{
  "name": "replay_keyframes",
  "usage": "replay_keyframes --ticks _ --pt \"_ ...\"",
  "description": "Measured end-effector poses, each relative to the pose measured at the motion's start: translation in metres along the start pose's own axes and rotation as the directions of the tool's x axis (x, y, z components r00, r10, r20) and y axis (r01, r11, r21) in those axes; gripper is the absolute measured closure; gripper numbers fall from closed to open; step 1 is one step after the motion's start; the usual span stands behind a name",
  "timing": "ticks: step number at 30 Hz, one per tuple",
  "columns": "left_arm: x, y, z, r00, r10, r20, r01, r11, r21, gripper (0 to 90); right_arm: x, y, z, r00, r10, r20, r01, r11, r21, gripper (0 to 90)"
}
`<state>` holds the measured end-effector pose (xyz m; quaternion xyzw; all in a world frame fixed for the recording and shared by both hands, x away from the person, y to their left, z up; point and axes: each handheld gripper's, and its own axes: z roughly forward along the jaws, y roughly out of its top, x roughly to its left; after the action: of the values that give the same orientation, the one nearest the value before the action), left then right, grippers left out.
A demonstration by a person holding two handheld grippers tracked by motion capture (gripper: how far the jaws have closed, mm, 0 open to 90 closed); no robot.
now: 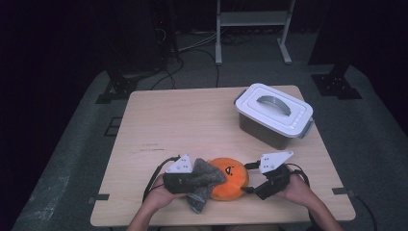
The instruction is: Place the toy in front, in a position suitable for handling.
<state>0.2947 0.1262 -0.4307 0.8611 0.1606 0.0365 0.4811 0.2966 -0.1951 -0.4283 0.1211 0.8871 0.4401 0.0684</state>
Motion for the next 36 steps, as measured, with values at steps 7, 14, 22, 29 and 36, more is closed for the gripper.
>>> replay_keyframes --ticks 7,14,22,29,36 --pt "-0.008 0.010 -0.002 0.9995 0.031 0.003 -0.031 0.9994 -0.016 74.3 0.002 0.003 0.005 0.9993 0.018 0.032 -0.017 0.999 -0.035 25.7" --pt "-0.018 0.019 0.003 0.9953 0.093 0.028 -0.092 0.9957 -0.006 74.2 0.006 0.010 0.013 0.9984 0.006 0.056 -0.005 1.000 -0.017 34.3" --pt "-0.004 0.006 -0.004 0.9965 0.079 0.030 -0.079 0.9967 0.017 74.2 -0.001 0.006 0.012 0.9988 0.036 0.034 -0.036 0.999 -0.014 47.7" --pt "0.005 -0.003 -0.012 0.9963 0.082 0.024 -0.084 0.9942 0.068 73.6 -0.005 0.003 0.011 0.9980 0.057 0.028 -0.057 0.998 -0.022 47.0" --pt "-0.010 0.011 -0.008 0.9919 0.105 0.072 -0.104 0.9943 -0.023 73.7 -0.002 0.009 0.013 0.9979 0.051 0.040 -0.051 0.999 -0.017 48.1"
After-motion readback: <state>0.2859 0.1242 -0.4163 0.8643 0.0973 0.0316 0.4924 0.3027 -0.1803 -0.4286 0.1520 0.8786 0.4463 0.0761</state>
